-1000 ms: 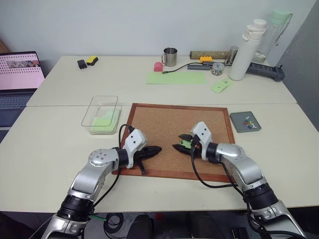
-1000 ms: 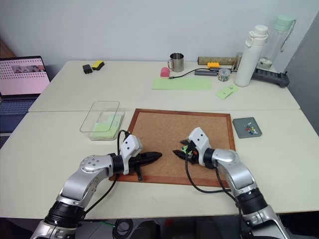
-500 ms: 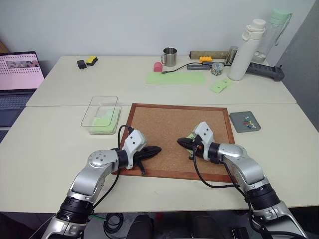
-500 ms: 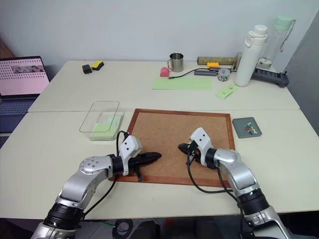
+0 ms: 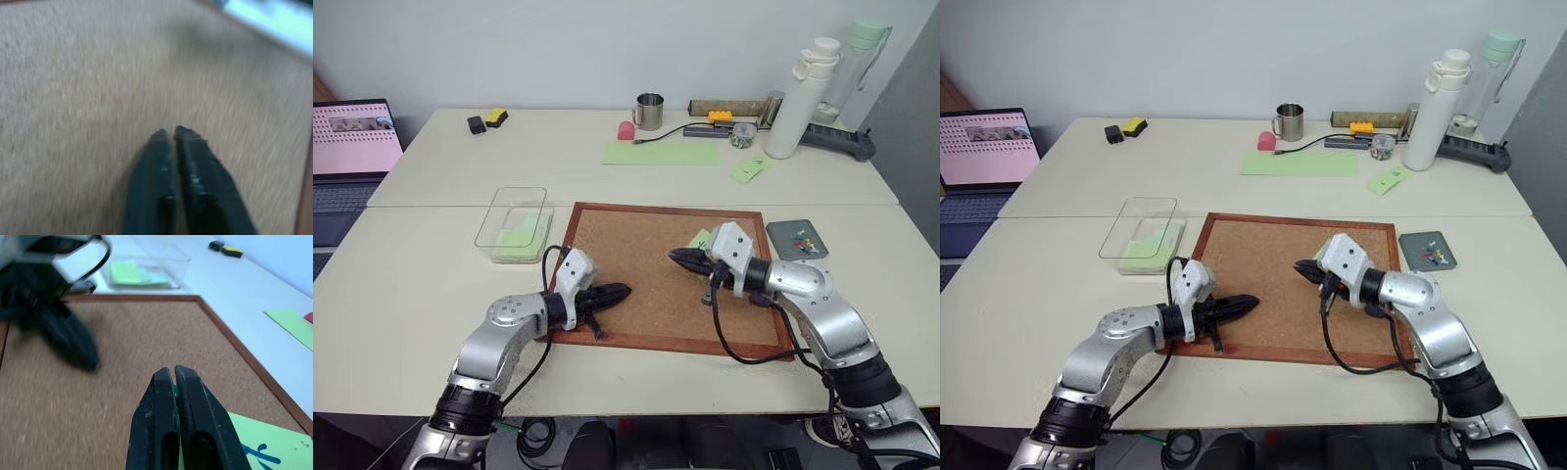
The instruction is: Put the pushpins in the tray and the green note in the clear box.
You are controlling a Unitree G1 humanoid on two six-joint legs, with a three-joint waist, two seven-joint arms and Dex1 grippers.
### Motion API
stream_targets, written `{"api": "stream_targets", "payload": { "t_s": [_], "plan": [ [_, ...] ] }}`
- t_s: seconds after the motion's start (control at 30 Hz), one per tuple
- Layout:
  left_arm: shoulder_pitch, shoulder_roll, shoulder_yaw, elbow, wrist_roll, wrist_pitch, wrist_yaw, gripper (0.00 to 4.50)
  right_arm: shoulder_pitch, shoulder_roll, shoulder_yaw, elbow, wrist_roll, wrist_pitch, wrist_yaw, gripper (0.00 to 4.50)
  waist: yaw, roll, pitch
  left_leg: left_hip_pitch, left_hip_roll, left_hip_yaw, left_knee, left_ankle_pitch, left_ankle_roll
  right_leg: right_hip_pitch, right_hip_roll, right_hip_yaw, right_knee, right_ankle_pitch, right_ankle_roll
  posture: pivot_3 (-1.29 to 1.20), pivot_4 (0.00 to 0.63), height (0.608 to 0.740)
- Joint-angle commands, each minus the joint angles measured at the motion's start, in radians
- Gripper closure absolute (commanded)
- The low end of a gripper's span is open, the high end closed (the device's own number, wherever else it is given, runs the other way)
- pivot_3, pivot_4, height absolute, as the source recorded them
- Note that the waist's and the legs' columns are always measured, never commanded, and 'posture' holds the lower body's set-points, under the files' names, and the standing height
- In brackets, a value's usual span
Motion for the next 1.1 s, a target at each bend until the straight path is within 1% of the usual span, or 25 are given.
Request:
{"api": "stream_targets", "payload": {
  "t_s": [0.03,0.07,0.17,0.23,0.3,0.33,0.4,0.53,0.7,1.0,1.07,1.1],
  "plan": [
    [-0.053,-0.033,0.087,-0.071,-0.160,0.127,0.025,3.08,-0.030,-0.041,0.014,0.002,-0.054,-0.122,0.049,4.50,0.000,0.000,0.000,0.000,0.000,0.000,0.000,0.000,0.000,0.000,0.000,0.000,0.000,0.000,0.000,0.00,0.150,0.740],
    [-0.080,-0.050,0.114,-0.073,-0.212,0.173,0.041,2.94,-0.036,-0.054,0.019,0.011,-0.066,-0.154,0.065,4.50,0.000,0.000,0.000,0.000,0.000,0.000,0.000,0.000,0.000,0.000,0.000,0.000,0.000,0.000,0.000,0.00,0.150,0.740],
    [-0.157,-0.078,0.177,-0.065,-0.349,0.302,0.075,2.29,-0.054,-0.096,0.042,0.036,-0.101,-0.265,0.124,4.50,0.001,-0.001,0.001,0.000,0.000,-0.001,0.001,0.000,0.000,0.000,0.000,-0.001,0.000,0.000,0.000,0.00,0.150,0.740],
    [-0.180,-0.081,0.190,-0.056,-0.389,0.349,0.087,1.92,-0.061,-0.109,0.053,0.046,-0.107,-0.313,0.153,4.50,0.000,-0.001,0.001,0.000,0.000,-0.001,0.001,0.000,0.000,0.000,0.000,-0.001,0.000,0.000,0.000,0.00,0.150,0.740],
    [-0.194,-0.076,0.182,-0.047,-0.407,0.387,0.094,1.43,-0.067,-0.121,0.062,0.051,-0.114,-0.366,0.184,4.50,0.000,-0.001,0.001,0.000,0.000,-0.001,0.001,0.000,0.000,0.000,0.000,-0.001,0.000,0.000,0.000,0.00,0.150,0.740],
    [-0.199,-0.073,0.174,-0.042,-0.407,0.399,0.098,1.31,-0.068,-0.124,0.065,0.050,-0.113,-0.385,0.197,4.50,0.000,-0.001,0.001,0.000,0.000,-0.001,0.001,0.000,0.000,0.000,0.000,-0.001,0.000,0.000,0.000,0.00,0.150,0.740],
    [-0.208,-0.064,0.160,-0.030,-0.431,0.446,0.083,0.81,-0.075,-0.127,0.070,0.046,-0.113,-0.414,0.218,4.50,0.000,-0.001,0.001,0.000,0.000,-0.002,0.001,0.000,-0.001,0.000,0.000,-0.001,0.000,0.000,0.000,0.00,0.150,0.740],
    [-0.217,-0.052,0.118,-0.017,-0.431,0.484,0.049,0.81,-0.099,-0.122,0.085,0.023,-0.115,-0.448,0.254,4.50,0.000,-0.001,0.001,0.000,0.000,-0.002,0.001,0.001,-0.001,0.000,0.000,-0.001,0.000,0.000,0.000,0.00,0.150,0.740],
    [-0.217,-0.074,0.080,-0.012,-0.432,0.491,0.040,0.81,-0.123,-0.098,0.115,-0.020,-0.116,-0.457,0.280,4.50,0.000,-0.001,0.001,0.000,0.000,-0.003,0.001,0.001,-0.002,0.000,0.000,-0.001,0.000,0.000,0.000,0.00,0.150,0.740],
    [-0.207,-0.099,0.043,-0.014,-0.392,0.422,0.032,0.81,-0.143,-0.066,0.150,-0.050,-0.120,-0.459,0.296,4.50,0.001,-0.001,0.001,0.000,-0.001,-0.003,0.001,0.003,-0.005,0.000,-0.001,-0.001,0.000,0.000,0.000,0.00,0.150,0.740],
    [-0.209,-0.111,0.054,-0.013,-0.404,0.424,0.040,1.18,-0.148,-0.062,0.153,-0.051,-0.120,-0.460,0.297,4.50,0.001,-0.001,0.001,0.000,-0.001,-0.003,0.001,0.003,-0.005,0.000,-0.001,-0.001,0.000,0.000,0.000,0.00,0.150,0.740],
    [-0.209,-0.113,0.058,-0.013,-0.408,0.426,0.042,1.30,-0.149,-0.061,0.154,-0.051,-0.121,-0.461,0.297,4.50,0.000,-0.001,0.001,0.000,-0.001,-0.003,0.001,0.003,-0.005,0.000,-0.001,-0.001,0.000,0.000,0.000,0.00,0.150,0.740]
  ]
}}
